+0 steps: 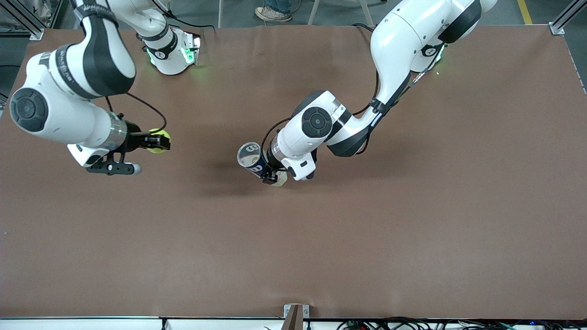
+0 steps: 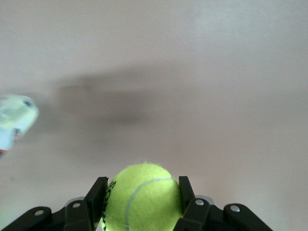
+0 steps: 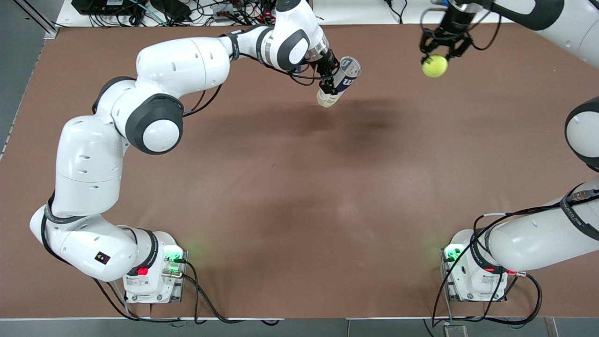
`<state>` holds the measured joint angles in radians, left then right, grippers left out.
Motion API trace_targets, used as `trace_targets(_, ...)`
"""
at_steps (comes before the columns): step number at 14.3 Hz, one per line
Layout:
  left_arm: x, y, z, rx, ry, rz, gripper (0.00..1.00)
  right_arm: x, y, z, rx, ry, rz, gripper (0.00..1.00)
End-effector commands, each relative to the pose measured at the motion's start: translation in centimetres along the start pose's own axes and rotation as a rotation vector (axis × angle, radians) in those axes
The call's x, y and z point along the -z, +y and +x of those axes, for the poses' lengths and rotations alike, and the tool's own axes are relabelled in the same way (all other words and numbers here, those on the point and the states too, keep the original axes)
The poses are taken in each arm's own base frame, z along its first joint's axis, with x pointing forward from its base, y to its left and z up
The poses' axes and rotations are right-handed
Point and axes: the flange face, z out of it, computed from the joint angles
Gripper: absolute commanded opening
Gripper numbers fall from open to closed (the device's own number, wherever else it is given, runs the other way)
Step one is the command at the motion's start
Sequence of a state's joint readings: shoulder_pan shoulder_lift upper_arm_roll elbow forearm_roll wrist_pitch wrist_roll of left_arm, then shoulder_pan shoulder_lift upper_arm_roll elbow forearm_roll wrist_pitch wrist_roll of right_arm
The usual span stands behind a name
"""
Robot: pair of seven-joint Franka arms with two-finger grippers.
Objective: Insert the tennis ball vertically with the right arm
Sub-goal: 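Push the second ball into the can opening with the right gripper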
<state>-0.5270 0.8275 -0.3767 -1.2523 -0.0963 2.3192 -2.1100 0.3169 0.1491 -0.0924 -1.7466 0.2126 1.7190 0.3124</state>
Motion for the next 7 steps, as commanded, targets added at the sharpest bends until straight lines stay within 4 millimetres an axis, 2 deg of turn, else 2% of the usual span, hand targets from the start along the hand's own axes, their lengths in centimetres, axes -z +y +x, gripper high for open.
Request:
trace_targets(1, 0.5, 0.2, -0.3, -0.002, -0.017, 0.005, 0.74, 0.7, -5.6, -0.1, -0.105, 0.005, 0.051, 0.37)
trace_targets(4, 0.5, 0.1, -0.4, -0.002, -0.016, 0.007, 0.74, 0.6, -11.3, -0.2, -0.175, 0.049, 0.079, 0.37)
trace_targets(7, 0.5, 0.1, -0.4, -0.002, -0.016, 0.007, 0.74, -0.9, -15.0, -0.4, -0.229, 0.089, 0.102, 0.38)
